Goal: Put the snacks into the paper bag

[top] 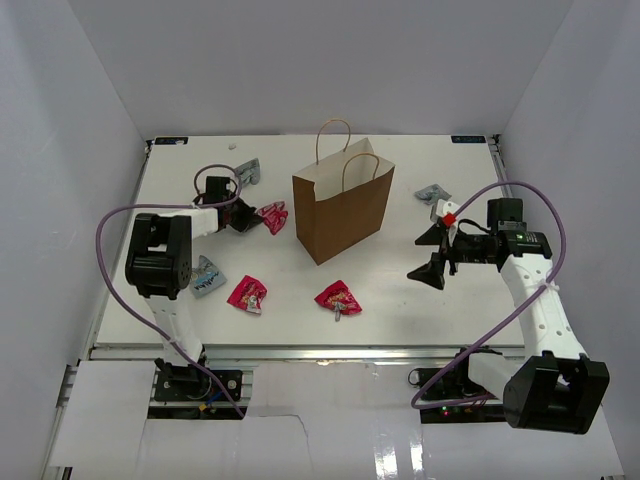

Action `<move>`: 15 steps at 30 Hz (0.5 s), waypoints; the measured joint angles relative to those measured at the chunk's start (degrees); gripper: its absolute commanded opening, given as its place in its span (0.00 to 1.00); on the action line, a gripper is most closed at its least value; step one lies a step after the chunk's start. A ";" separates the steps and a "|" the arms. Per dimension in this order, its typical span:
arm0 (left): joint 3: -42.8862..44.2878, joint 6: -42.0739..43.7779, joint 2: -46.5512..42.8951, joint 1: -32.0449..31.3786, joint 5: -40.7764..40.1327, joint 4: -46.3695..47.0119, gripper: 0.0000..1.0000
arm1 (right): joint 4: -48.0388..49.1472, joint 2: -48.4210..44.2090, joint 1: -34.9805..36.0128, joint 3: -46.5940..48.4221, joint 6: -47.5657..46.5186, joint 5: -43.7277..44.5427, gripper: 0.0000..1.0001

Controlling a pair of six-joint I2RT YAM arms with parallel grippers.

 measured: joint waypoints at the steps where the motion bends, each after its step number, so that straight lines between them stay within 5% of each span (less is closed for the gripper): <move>1: -0.48 1.03 -0.22 0.00 0.57 0.63 0.00 | -1.16 0.00 0.13 -0.20 -1.29 0.00 0.97; 15: -12.98 8.85 -20.11 0.00 8.11 8.07 0.00 | -4.33 0.68 3.56 -1.05 -6.95 -0.09 0.98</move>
